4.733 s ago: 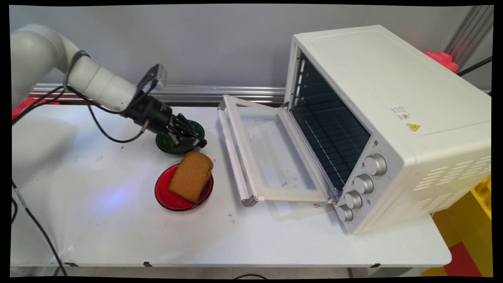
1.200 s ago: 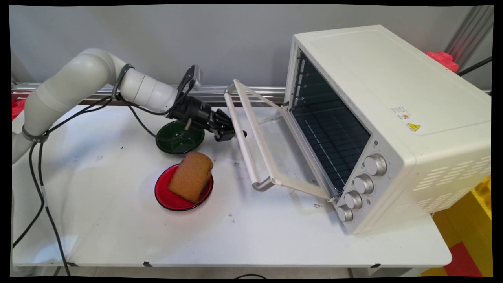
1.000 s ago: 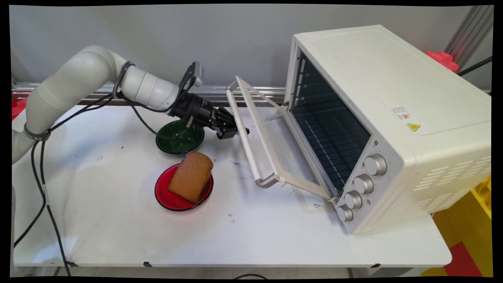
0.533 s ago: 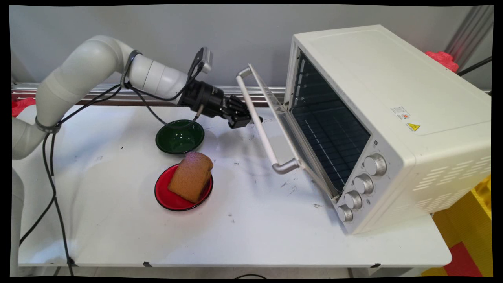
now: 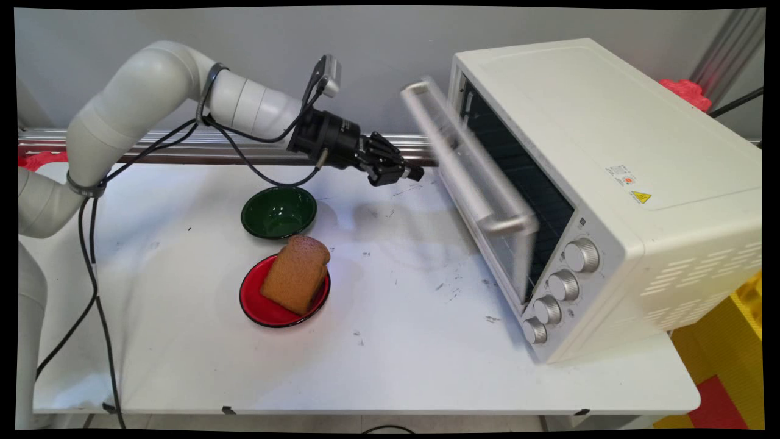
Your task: Close the oven
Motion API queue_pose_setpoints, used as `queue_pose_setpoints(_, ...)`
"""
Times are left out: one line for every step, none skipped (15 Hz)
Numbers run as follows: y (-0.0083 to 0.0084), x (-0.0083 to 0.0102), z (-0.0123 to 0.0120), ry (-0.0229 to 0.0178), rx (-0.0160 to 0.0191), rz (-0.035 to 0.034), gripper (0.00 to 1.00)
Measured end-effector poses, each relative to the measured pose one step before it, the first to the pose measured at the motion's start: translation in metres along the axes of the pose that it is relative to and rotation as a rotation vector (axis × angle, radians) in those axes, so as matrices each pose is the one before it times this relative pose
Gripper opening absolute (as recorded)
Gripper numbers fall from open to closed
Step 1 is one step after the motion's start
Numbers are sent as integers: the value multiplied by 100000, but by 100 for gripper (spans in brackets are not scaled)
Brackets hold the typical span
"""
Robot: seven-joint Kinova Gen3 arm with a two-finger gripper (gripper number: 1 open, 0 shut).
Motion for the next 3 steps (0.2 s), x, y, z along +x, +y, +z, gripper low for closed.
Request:
queue_pose_setpoints(20,263,67,431,53,315,0)
queue_pose_setpoints(11,219,56,331,80,261,0)
queue_pose_setpoints(6,154,51,172,51,202,0)
